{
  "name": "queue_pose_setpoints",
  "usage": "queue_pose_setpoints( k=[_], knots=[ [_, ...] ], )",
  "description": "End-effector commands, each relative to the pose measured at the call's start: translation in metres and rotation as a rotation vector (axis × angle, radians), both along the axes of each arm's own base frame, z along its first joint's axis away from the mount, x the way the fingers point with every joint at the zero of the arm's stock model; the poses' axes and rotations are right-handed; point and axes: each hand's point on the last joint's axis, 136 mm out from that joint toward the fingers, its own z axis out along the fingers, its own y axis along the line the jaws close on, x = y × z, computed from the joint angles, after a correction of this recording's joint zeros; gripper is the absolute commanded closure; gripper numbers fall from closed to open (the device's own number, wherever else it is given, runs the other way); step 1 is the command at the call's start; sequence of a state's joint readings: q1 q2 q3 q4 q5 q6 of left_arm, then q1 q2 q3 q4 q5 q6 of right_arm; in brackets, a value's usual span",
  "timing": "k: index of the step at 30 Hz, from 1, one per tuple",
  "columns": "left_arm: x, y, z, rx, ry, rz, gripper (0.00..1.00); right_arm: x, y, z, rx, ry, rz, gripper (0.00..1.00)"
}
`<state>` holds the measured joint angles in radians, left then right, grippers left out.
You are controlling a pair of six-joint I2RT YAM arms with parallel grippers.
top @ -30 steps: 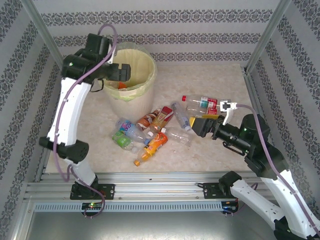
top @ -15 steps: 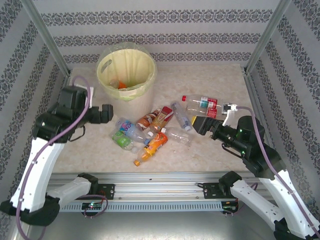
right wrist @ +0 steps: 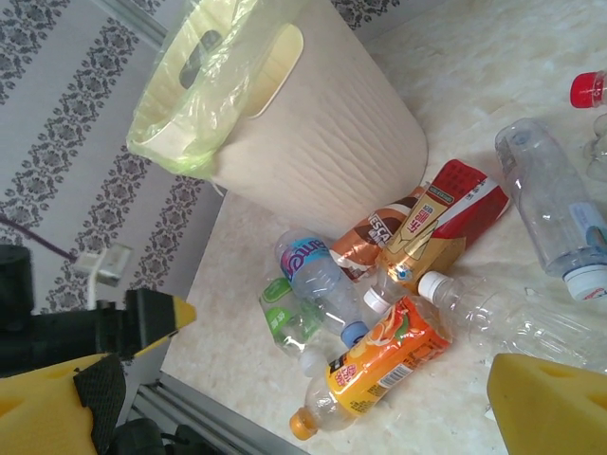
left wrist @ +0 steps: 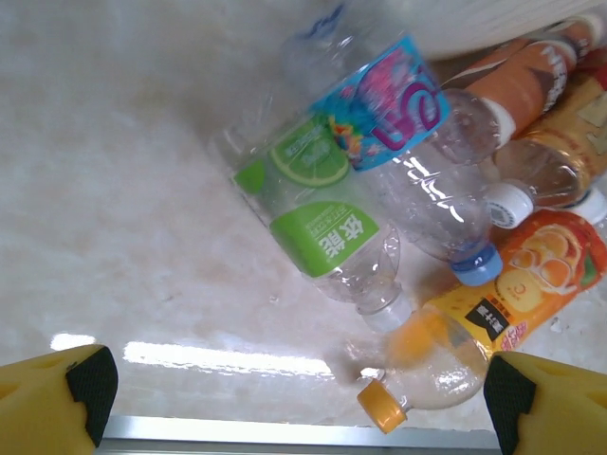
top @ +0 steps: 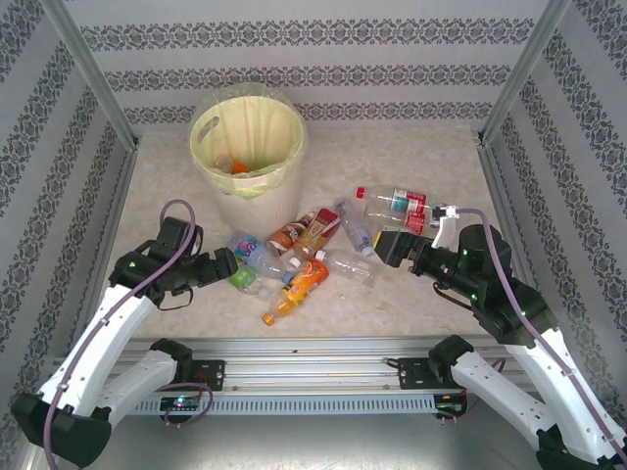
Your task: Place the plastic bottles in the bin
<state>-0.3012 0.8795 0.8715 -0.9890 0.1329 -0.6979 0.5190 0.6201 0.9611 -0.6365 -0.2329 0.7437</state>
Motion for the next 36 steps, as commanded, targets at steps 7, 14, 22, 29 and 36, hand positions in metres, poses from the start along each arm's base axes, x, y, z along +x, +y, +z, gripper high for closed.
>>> queue_pose_setpoints(
  k=[7, 14, 22, 29, 36],
  knots=[
    [0.019, -0.024, -0.056, -0.282, 0.042, 0.249, 0.00, -0.004, 0.004, -0.005, -0.009, -0.007, 0.039, 0.02],
    [0.024, -0.011, -0.075, -0.197, 0.066, 0.294, 0.00, -0.003, 0.002, -0.009, -0.024, -0.007, 0.031, 0.02],
    [0.047, -0.023, -0.078, -0.248, 0.044, 0.281, 0.01, -0.002, 0.004, -0.011, -0.033, -0.002, 0.041, 0.02],
    [0.056, -0.024, -0.087, -0.234, 0.076, 0.278, 0.08, -0.001, 0.002, -0.015, -0.046, 0.005, 0.036, 0.02],
    [0.061, -0.026, -0.096, -0.236, 0.101, 0.265, 0.12, 0.000, 0.004, -0.016, -0.052, 0.008, 0.039, 0.02]
  ],
)
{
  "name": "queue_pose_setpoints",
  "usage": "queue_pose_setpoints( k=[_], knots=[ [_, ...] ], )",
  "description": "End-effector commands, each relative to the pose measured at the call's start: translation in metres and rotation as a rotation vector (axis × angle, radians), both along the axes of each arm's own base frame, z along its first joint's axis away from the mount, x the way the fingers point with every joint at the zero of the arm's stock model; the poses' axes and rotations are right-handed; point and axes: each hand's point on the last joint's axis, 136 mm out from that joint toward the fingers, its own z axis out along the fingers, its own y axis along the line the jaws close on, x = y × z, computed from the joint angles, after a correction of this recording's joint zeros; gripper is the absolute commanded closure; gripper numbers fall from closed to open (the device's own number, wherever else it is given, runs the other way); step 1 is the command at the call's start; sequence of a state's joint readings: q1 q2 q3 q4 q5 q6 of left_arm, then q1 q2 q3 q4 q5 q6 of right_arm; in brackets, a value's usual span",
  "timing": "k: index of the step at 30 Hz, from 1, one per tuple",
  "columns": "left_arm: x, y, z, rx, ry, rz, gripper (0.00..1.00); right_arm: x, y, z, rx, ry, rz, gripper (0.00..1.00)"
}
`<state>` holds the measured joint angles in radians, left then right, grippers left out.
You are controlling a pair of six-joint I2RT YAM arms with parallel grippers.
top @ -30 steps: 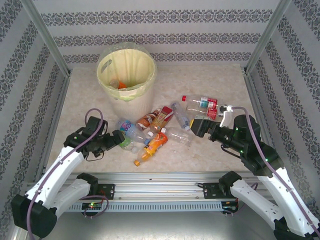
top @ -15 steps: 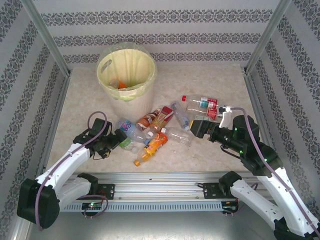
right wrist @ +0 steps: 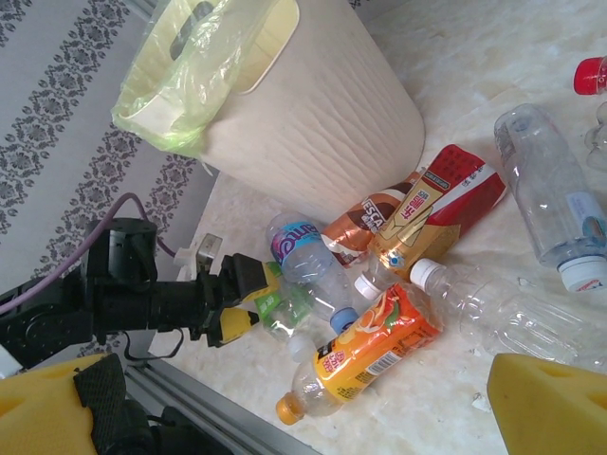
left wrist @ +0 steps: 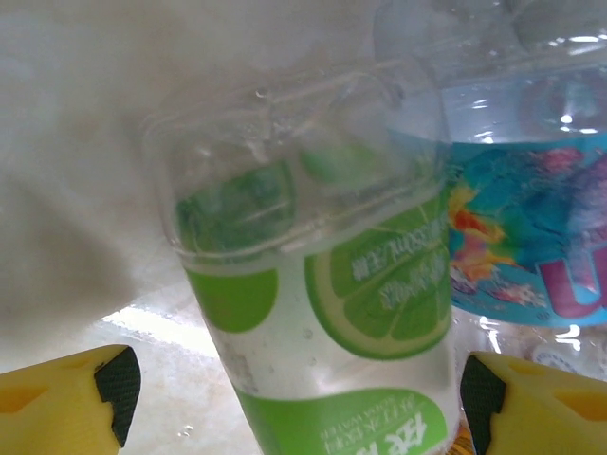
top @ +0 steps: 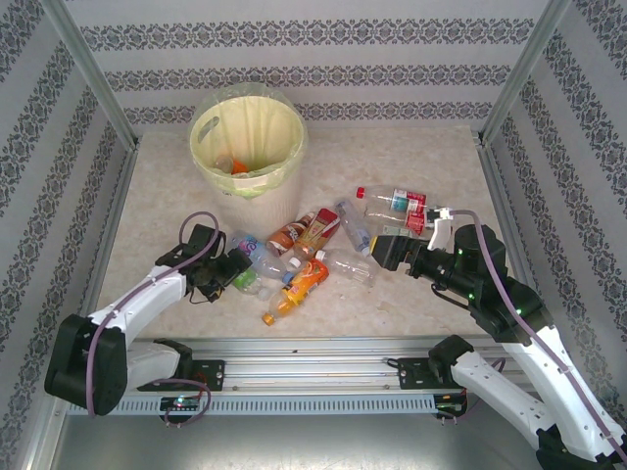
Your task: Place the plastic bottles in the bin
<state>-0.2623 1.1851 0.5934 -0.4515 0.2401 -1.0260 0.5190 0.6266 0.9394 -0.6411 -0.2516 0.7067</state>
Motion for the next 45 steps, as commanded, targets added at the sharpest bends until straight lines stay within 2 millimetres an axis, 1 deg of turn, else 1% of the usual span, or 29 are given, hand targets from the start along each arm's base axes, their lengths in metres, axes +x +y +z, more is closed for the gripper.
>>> queue_pose_setpoints(
  k=[1, 4, 6, 7, 10, 13, 19, 23, 25, 31, 35, 37, 42, 45],
  knots=[
    [0.014, -0.003, 0.010, -0.017, -0.043, -0.023, 0.13, 0.001, 0.000, -0.005, -0.020, 0.002, 0.008, 0.02],
    [0.009, -0.001, 0.005, 0.013, 0.011, -0.066, 0.14, 0.001, 0.000, -0.005, -0.025, 0.002, 0.009, 0.02],
    [0.005, 0.002, -0.001, 0.030, 0.053, -0.094, 0.16, 0.001, 0.000, -0.007, -0.028, 0.004, 0.006, 0.02],
    [0.003, 0.002, -0.003, 0.033, 0.070, -0.107, 0.19, 0.001, 0.000, -0.007, -0.028, 0.004, 0.005, 0.02],
    [-0.001, 0.003, -0.003, 0.044, 0.088, -0.138, 0.25, 0.001, 0.000, -0.007, -0.029, 0.006, 0.007, 0.02],
    [-0.008, 0.006, -0.001, 0.060, 0.105, -0.165, 0.28, 0.002, 0.000, -0.009, -0.029, 0.006, 0.004, 0.02],
    [-0.028, 0.011, 0.001, 0.088, 0.168, -0.237, 0.28, 0.003, 0.001, -0.009, -0.029, 0.008, 0.009, 0.02],
    [-0.042, 0.017, -0.002, 0.125, 0.232, -0.290, 0.25, 0.004, 0.002, -0.011, -0.029, 0.011, 0.013, 0.02],
    [-0.046, 0.020, -0.004, 0.139, 0.257, -0.307, 0.23, 0.004, 0.003, -0.011, -0.027, 0.013, 0.016, 0.02],
    [-0.045, 0.023, -0.005, 0.165, 0.280, -0.329, 0.23, 0.004, 0.003, -0.011, -0.026, 0.011, 0.015, 0.02],
    [-0.041, 0.023, -0.004, 0.167, 0.275, -0.325, 0.27, 0.003, 0.001, -0.012, -0.029, 0.013, 0.011, 0.02],
    [-0.040, 0.024, -0.001, 0.174, 0.270, -0.324, 0.32, 0.002, 0.001, -0.012, -0.030, 0.014, 0.012, 0.02],
    [-0.035, 0.027, 0.016, 0.192, 0.211, -0.314, 0.39, 0.002, 0.001, -0.010, -0.029, 0.006, 0.011, 0.02],
    [-0.033, 0.032, 0.032, 0.208, 0.160, -0.302, 0.40, 0.002, 0.002, -0.008, -0.027, 0.000, 0.016, 0.02]
  ],
)
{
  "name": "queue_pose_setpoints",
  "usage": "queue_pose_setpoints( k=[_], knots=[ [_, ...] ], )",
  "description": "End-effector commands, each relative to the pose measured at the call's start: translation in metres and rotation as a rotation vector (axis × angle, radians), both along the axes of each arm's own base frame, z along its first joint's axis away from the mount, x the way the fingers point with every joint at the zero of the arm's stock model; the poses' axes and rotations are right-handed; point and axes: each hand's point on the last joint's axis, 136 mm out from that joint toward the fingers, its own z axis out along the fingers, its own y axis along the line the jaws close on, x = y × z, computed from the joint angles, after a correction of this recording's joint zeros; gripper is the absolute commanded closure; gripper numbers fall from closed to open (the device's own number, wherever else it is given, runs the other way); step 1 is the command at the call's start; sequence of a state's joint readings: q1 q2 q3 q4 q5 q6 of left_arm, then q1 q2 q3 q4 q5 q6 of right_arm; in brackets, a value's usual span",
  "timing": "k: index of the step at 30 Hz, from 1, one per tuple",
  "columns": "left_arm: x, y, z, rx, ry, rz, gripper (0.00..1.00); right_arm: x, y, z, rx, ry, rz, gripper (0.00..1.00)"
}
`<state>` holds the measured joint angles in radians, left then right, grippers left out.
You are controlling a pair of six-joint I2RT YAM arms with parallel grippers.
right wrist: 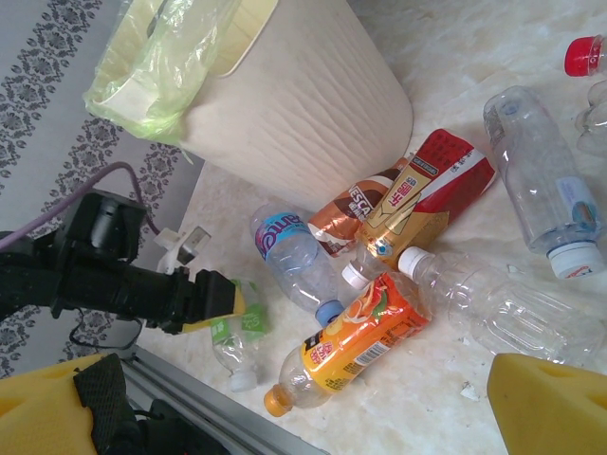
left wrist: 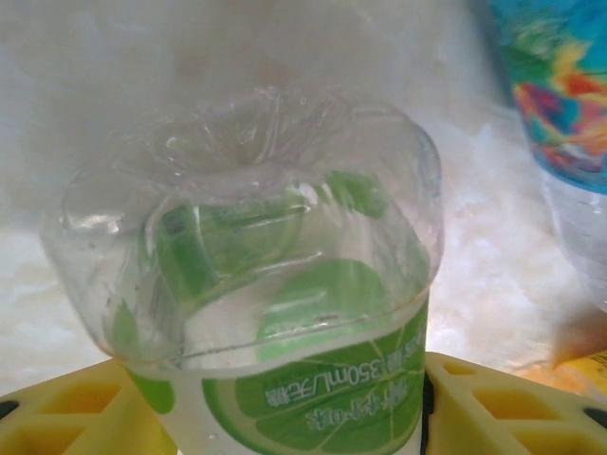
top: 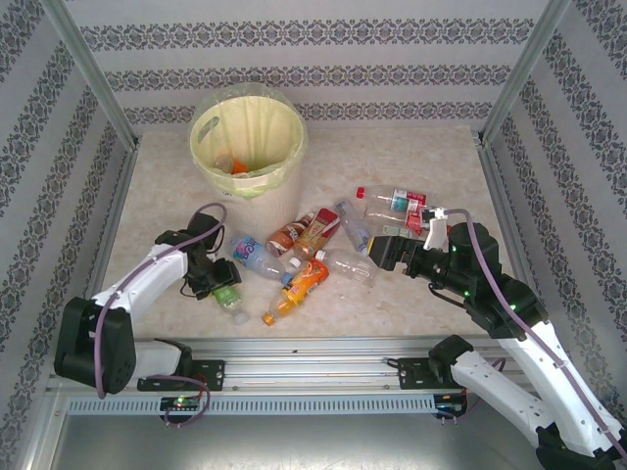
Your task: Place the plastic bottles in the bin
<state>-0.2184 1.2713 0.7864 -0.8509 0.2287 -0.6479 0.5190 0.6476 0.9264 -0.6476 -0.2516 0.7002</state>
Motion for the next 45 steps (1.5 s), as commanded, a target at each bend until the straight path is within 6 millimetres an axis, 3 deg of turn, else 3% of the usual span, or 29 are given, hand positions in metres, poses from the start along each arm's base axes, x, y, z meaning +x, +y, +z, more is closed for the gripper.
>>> queue_pose_setpoints(
  k=[1, 7, 16, 25, 30, 35, 39, 45],
  knots=[
    [0.001, 0.012, 0.026, 0.032, -0.061, 0.003, 0.40, -0.001, 0.001, 0.005, 0.000, -0.033, 0.018, 0.02],
    [0.007, 0.028, 0.076, 0.069, -0.216, 0.008, 0.41, -0.003, 0.001, 0.009, 0.006, -0.050, 0.028, 0.02],
    [0.025, 0.069, 0.173, 0.267, -0.446, 0.037, 0.43, -0.008, 0.005, 0.025, 0.037, -0.095, 0.062, 0.02],
    [0.064, 0.093, 0.280, 0.402, -0.718, 0.097, 0.43, -0.012, 0.006, 0.039, 0.045, -0.128, 0.084, 0.02],
    [0.096, 0.092, 0.335, 0.445, -0.866, 0.057, 0.44, -0.016, 0.008, 0.047, 0.057, -0.154, 0.109, 0.02],
    [0.129, 0.078, 0.373, 0.413, -0.988, -0.002, 0.44, -0.019, 0.012, 0.053, 0.077, -0.175, 0.130, 0.02],
    [0.158, 0.058, 0.394, 0.349, -1.057, -0.079, 0.44, -0.020, 0.012, 0.055, 0.073, -0.179, 0.136, 0.02],
    [0.196, 0.029, 0.409, 0.264, -1.125, -0.197, 0.43, -0.023, 0.008, 0.055, 0.063, -0.184, 0.128, 0.02]
  ],
)
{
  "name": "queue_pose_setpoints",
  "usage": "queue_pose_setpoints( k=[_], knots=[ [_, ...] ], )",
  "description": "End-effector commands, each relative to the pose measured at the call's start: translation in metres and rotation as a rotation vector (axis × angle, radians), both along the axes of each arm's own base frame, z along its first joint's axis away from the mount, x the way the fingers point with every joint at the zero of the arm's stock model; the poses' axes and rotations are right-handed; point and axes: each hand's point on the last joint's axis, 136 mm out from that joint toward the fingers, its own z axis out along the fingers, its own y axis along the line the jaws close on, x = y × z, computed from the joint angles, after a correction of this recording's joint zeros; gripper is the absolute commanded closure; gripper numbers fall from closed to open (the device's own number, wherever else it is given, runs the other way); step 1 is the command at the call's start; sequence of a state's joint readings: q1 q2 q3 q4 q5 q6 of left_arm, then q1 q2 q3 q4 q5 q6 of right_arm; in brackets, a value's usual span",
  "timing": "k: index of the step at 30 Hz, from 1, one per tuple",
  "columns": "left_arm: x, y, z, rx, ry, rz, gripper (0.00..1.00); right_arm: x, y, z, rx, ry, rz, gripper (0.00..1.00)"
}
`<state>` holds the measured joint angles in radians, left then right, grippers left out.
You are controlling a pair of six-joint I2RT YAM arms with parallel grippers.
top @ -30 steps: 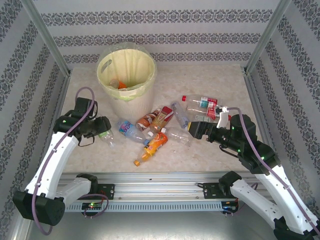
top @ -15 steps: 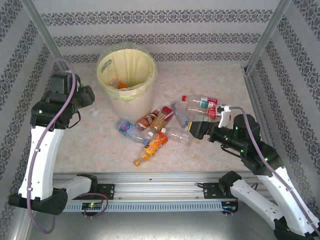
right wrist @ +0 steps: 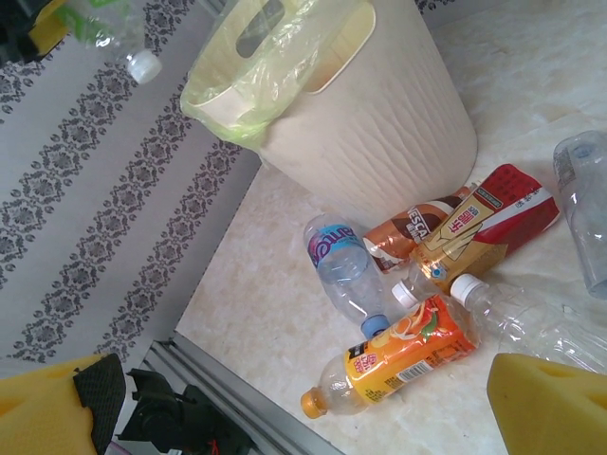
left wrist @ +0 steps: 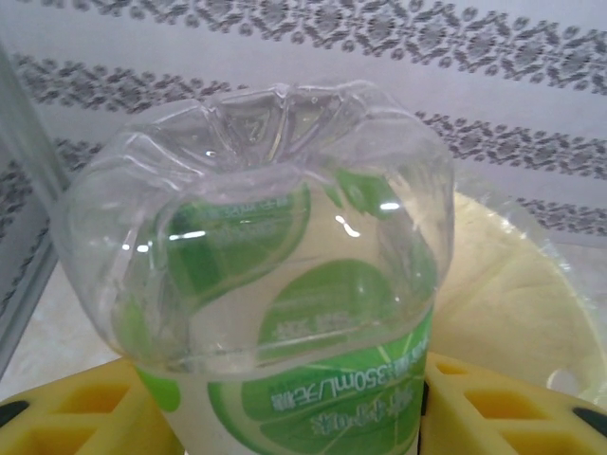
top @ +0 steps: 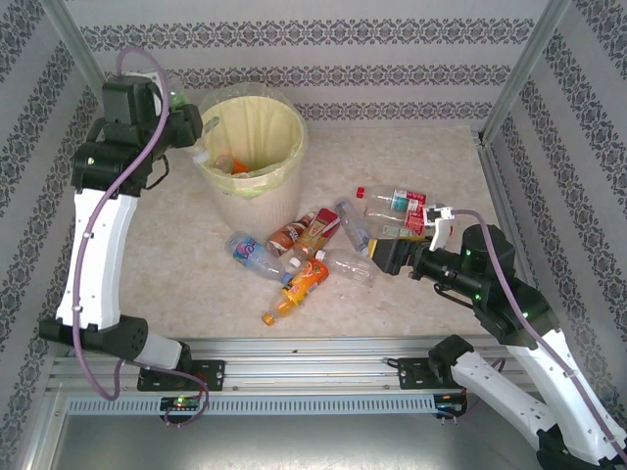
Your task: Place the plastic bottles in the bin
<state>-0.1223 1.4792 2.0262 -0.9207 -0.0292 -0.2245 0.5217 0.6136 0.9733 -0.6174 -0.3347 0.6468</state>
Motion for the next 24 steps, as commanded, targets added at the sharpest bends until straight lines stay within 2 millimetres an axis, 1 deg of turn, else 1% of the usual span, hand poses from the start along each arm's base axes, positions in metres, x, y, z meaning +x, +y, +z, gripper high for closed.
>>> queue_pose_setpoints(
  k=[1, 4, 6, 8, 12, 18, 22, 24],
  knots=[
    [0.020, -0.020, 0.026, 0.009, -0.089, -0.125, 0.43, -0.008, 0.000, 0.018, 0.014, -0.065, 0.028, 0.02],
    [0.037, -0.036, 0.021, 0.031, -0.077, -0.191, 0.42, -0.008, -0.001, 0.017, 0.011, -0.064, 0.025, 0.02],
    [0.049, -0.048, 0.012, 0.052, -0.054, -0.230, 0.42, -0.009, -0.001, 0.017, 0.013, -0.063, 0.024, 0.02],
    [0.059, -0.057, -0.001, 0.086, -0.016, -0.262, 0.41, -0.010, -0.002, 0.018, 0.013, -0.065, 0.024, 0.02],
    [0.077, -0.070, -0.029, 0.196, 0.062, -0.294, 0.41, -0.011, -0.003, 0.017, 0.008, -0.063, 0.019, 0.02],
    [0.095, -0.075, -0.069, 0.291, 0.160, -0.304, 0.41, -0.010, -0.002, 0.015, 0.004, -0.054, 0.020, 0.02],
    [0.100, -0.077, -0.098, 0.321, 0.240, -0.323, 0.39, -0.008, -0.001, 0.013, -0.002, -0.048, 0.020, 0.02],
    [0.100, -0.076, -0.109, 0.336, 0.272, -0.323, 0.39, -0.007, 0.000, 0.011, -0.002, -0.043, 0.021, 0.02]
  ],
)
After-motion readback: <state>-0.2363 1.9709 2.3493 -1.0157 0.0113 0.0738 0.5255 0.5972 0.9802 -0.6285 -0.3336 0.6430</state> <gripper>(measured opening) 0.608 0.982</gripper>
